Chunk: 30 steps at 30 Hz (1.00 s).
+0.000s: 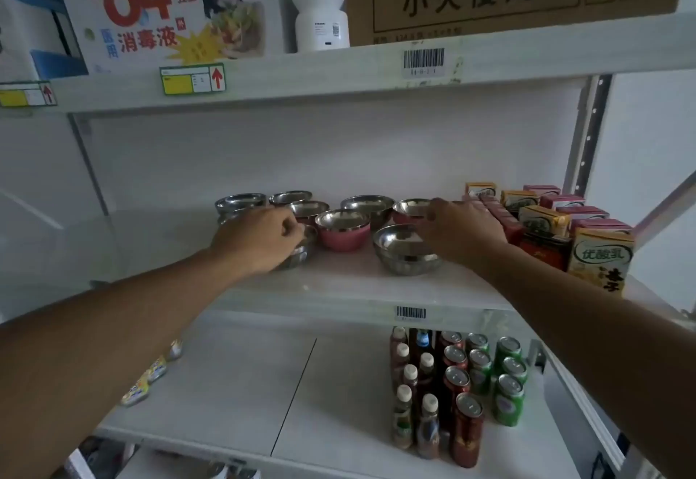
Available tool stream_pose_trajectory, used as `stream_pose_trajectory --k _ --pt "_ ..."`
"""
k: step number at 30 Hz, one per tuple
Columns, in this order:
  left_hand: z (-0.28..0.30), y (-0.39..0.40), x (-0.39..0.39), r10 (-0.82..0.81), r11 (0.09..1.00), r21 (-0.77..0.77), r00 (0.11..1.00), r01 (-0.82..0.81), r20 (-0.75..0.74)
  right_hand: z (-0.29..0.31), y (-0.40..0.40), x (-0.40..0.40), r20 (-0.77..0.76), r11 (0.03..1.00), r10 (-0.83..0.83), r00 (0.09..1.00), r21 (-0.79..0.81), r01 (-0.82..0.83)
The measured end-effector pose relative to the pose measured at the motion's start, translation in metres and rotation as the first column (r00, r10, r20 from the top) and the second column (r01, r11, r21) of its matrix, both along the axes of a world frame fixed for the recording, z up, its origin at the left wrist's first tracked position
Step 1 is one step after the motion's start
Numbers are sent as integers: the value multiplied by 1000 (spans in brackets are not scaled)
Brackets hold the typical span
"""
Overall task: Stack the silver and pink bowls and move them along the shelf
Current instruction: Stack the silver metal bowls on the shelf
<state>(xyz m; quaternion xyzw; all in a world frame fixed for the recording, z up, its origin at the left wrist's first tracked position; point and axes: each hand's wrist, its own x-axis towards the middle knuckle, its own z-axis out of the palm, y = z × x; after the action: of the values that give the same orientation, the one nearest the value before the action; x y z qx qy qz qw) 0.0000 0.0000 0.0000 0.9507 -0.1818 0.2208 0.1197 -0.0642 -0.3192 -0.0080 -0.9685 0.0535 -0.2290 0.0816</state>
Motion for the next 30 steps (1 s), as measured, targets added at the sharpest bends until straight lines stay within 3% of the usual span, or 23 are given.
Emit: stream_pose_trajectory --k 3,6,10,13,18,23,30 --pt "-5 19 21 106 987 -118 994 -106 -4 -8 -8 8 -74 989 -94 993 111 102" --pt "-13 41 47 145 955 -232 973 -185 -179 -21 -6 15 -242 932 -123 962 305 196" --pt "-30 51 73 43 803 -473 826 -363 -561 -32 1 25 -335 682 -157 929 644 347" --pt "-41 50 86 -6 760 -485 742 -432 -670 -33 11 21 -299 558 -218 929 743 370" --pt "-47 52 95 -104 759 -515 708 -397 -699 -30 26 11 -198 510 -299 934 794 331" --pt "-54 64 105 -158 761 -553 730 -340 -665 -8 42 7 -138 445 -296 945 856 264" --pt "-61 86 107 -249 751 -607 740 -259 -625 24 95 42 -83 538 -306 948 807 244"
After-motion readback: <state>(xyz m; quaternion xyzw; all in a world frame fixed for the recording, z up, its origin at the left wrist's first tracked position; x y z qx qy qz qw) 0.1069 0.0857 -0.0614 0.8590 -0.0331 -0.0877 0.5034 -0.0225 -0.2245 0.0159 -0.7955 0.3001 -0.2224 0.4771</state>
